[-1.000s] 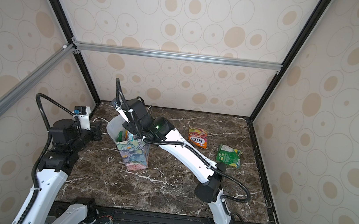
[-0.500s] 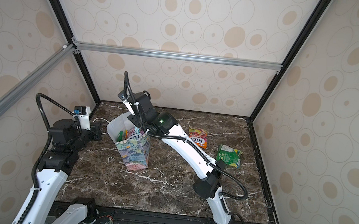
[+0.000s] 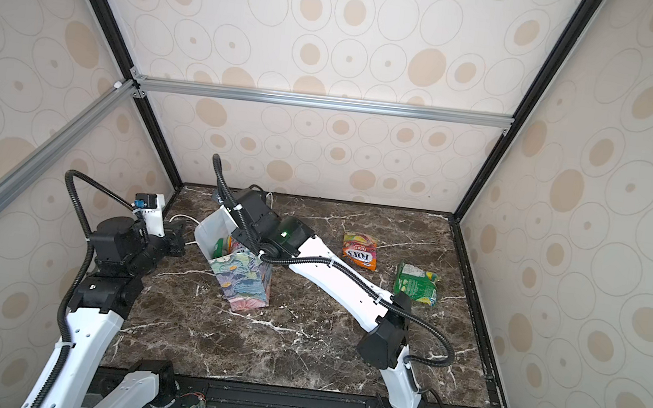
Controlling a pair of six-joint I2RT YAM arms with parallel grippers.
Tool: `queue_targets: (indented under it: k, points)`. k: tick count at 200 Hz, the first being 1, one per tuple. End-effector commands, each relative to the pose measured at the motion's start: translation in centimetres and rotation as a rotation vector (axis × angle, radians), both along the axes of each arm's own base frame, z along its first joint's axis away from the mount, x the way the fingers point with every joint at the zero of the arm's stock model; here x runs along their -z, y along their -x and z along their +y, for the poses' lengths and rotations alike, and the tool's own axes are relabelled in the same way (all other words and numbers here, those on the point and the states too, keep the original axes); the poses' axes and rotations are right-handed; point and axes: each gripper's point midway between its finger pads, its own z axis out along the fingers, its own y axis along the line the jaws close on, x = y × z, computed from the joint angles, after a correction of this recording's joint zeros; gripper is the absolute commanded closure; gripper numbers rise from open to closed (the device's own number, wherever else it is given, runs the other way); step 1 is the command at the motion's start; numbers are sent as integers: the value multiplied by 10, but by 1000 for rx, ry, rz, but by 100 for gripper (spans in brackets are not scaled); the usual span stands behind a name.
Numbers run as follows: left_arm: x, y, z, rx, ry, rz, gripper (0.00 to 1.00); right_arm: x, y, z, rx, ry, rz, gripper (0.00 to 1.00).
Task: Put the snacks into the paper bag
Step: 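Lower the teal packet into the bag and open the right gripper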
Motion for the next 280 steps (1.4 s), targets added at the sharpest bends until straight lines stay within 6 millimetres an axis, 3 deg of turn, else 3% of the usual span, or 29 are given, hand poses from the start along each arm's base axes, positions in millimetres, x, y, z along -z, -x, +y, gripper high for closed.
queue_targets:
  k: [1,55,113,153,173,224,252,276,280]
  points:
    - [-9,1,0,8,-11,-31,100,-36,5,-13,46,-61,-65,100]
    - [-9,2,0,8,-11,-32,100,-63,18,-19,50,-68,-125,100]
    - [-9,2,-1,12,-9,-33,100,-71,18,-27,82,-52,-169,100]
    - [-9,2,1,4,-13,-31,100,-59,35,13,-88,-140,-46,100]
    - [-8,2,1,2,-13,-30,100,-63,41,31,-143,-182,-15,100]
    - [-8,1,1,4,-13,-29,100,-79,52,51,-223,-287,14,100]
    - [-8,1,2,1,-16,-28,100,-70,53,50,-233,-303,52,100]
    - [-8,2,1,2,-15,-29,100,-46,32,34,-162,-303,136,100]
    - [-8,2,1,1,-15,-29,100,-30,29,31,-146,-286,171,100]
